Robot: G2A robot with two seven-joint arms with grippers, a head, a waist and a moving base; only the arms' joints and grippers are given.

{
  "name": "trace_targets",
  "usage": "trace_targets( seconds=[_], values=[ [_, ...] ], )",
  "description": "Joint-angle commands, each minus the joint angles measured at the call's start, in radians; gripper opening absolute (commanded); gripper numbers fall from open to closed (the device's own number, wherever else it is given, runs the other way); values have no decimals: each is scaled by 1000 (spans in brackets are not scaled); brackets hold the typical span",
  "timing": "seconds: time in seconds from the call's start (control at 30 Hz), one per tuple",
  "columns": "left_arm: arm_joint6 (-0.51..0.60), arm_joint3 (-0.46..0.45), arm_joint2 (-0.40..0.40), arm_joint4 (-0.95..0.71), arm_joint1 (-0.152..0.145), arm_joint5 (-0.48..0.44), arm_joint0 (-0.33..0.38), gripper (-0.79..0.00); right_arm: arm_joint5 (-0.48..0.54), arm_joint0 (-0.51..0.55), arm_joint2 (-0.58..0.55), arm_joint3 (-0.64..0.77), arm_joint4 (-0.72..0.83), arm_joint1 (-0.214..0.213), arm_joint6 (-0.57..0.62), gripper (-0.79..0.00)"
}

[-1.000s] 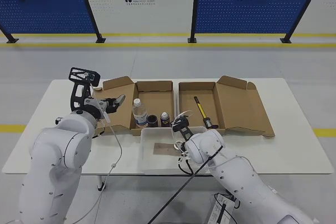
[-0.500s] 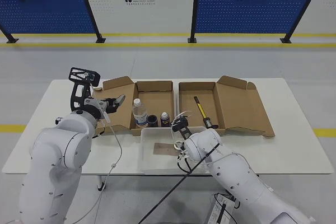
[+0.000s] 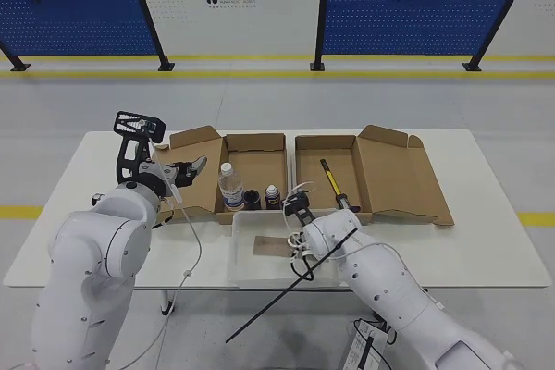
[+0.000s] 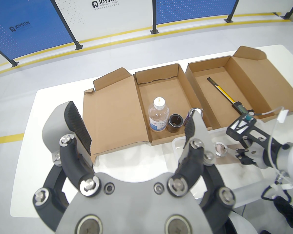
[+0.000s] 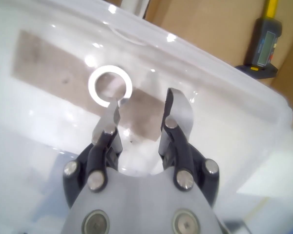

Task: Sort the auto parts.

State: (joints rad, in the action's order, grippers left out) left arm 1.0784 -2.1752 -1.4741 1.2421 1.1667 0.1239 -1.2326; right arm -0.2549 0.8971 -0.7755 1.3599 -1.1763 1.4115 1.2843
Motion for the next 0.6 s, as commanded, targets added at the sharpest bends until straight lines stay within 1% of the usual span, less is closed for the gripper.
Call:
trace_targets(
  seconds=[0.0,0.03,0.1,0.57],
  values=[
    [0,0,0,0,0,0,0,0,0,-9,5,-16,5,6,-5,-394],
    [0,0,0,0,0,0,0,0,2,-13,8,-24,7,8,-7,-382],
    [0,0,0,0,0,0,0,0,2,-21,10,-40,13,14,-12,-397],
    [0,0,0,0,0,0,0,0,11,-49,33,-113,29,45,-21,-394]
  ],
)
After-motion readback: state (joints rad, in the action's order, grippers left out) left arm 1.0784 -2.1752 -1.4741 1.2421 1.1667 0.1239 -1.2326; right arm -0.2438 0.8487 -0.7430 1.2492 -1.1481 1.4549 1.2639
